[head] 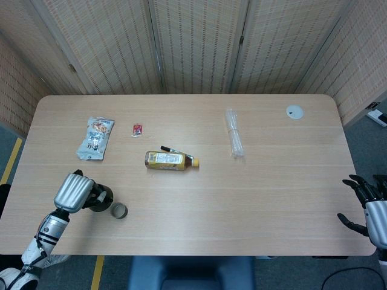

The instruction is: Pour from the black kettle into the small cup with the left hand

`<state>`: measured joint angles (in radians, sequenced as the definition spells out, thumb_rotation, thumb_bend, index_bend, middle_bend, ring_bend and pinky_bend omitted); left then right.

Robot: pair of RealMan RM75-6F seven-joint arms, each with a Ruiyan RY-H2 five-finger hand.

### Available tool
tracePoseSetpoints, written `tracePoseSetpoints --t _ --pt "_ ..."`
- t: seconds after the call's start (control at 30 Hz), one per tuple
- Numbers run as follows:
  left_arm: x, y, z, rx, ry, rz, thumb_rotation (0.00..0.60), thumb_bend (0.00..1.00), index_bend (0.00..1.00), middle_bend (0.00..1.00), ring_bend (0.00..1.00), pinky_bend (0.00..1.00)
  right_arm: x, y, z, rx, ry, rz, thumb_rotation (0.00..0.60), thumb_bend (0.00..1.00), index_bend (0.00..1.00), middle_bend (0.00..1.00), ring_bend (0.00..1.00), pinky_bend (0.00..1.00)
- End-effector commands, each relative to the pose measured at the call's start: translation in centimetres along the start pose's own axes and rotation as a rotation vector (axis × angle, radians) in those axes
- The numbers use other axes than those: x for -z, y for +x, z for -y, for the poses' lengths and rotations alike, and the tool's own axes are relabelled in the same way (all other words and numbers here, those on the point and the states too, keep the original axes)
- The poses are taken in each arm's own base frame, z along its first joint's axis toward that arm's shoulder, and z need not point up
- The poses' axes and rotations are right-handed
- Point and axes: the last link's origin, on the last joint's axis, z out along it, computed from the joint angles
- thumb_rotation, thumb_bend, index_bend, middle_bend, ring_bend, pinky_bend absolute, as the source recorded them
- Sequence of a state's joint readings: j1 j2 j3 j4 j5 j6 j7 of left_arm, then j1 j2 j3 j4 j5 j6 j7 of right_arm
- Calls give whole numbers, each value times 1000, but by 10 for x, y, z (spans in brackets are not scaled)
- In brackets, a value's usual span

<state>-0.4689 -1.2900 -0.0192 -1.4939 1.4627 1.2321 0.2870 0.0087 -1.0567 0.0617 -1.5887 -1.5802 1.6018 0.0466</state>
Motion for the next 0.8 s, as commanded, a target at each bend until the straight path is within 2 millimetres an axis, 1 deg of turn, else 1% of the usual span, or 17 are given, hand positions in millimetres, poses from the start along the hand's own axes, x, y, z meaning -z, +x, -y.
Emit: tracePoseSetpoints --t 0.03,0.13,0.3,0.4,0.5,0.8 --pt "3 -1 -2 -10 -4 -1 398 448 1000 1000 857 504 0 0 0 0 1 1 600 167 224 220 310 100" --pt "5 -3 -5 -37 -13 -9 399 455 1000 1000 857 504 -1 0 1 0 2 1 600 167 224 220 310 100" --pt "8 -5 -10 -73 -25 -19 418 459 1000 1000 857 503 -1 -1 1 0 2 2 600 167 224 220 310 100" --pt "8 -6 -13 -90 -32 -30 415 460 1000 1000 857 503 0 -1 0 -1 -1 1 600 167 224 220 310 100" --pt "9 -8 -15 -145 -29 -57 422 462 1000 1000 857 500 1 -1 -1 -3 -4 2 600 168 224 221 311 100" --pt "12 -14 -25 -164 -31 -57 445 463 1000 1000 857 498 1 -1 -1 -7 -1 3 600 167 224 220 310 100"
